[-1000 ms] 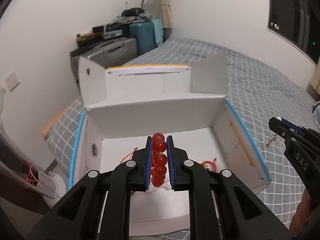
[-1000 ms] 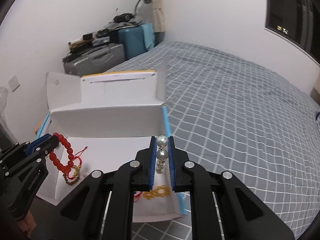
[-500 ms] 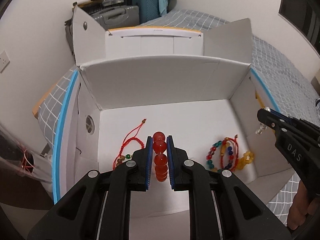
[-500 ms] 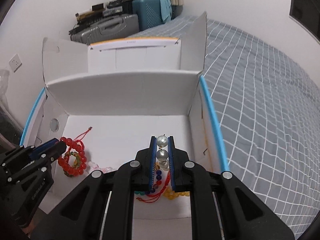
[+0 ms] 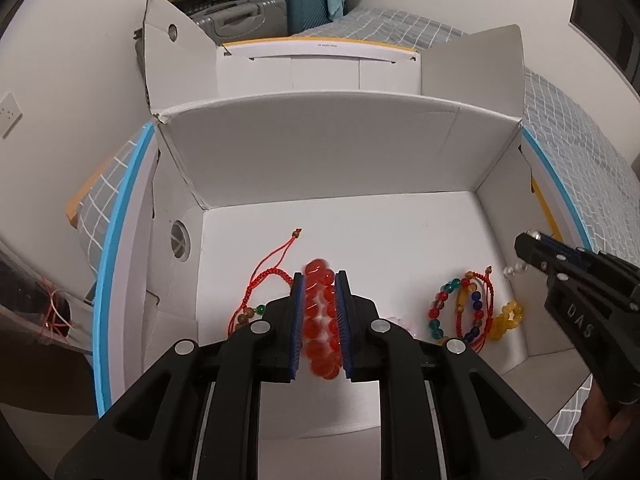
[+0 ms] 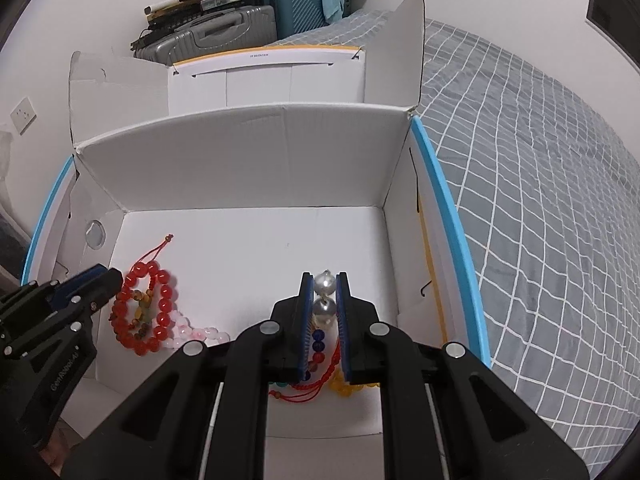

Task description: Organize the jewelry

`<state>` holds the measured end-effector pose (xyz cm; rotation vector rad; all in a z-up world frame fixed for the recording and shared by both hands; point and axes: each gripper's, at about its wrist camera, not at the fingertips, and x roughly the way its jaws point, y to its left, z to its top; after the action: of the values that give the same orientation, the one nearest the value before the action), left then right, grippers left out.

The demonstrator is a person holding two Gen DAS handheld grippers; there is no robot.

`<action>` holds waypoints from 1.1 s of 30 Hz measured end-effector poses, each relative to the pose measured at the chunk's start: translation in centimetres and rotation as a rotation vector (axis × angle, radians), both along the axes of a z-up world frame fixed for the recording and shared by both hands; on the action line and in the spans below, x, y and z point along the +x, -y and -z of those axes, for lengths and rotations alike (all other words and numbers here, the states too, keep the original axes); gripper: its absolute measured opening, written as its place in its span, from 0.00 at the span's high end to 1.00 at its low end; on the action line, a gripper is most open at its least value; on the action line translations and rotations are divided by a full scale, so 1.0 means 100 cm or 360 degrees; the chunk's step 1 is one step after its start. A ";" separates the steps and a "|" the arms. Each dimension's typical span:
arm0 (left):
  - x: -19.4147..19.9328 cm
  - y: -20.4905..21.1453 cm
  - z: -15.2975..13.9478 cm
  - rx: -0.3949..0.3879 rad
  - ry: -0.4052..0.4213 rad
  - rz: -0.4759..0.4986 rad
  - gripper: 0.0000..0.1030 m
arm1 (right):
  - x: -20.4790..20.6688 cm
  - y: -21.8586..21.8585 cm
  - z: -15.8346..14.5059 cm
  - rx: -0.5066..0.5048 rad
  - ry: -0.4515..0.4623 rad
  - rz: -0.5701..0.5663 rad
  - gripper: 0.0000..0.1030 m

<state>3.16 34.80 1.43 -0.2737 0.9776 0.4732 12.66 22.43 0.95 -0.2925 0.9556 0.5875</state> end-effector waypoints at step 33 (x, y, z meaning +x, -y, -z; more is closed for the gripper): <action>-0.115 0.042 -0.052 0.0252 0.0363 -0.0054 0.06 | -0.121 0.085 -0.067 0.0303 0.0381 0.0059 0.07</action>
<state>-8.33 30.59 6.58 -0.1966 0.7103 0.5353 0.60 13.96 7.62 -0.1698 0.6676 0.5906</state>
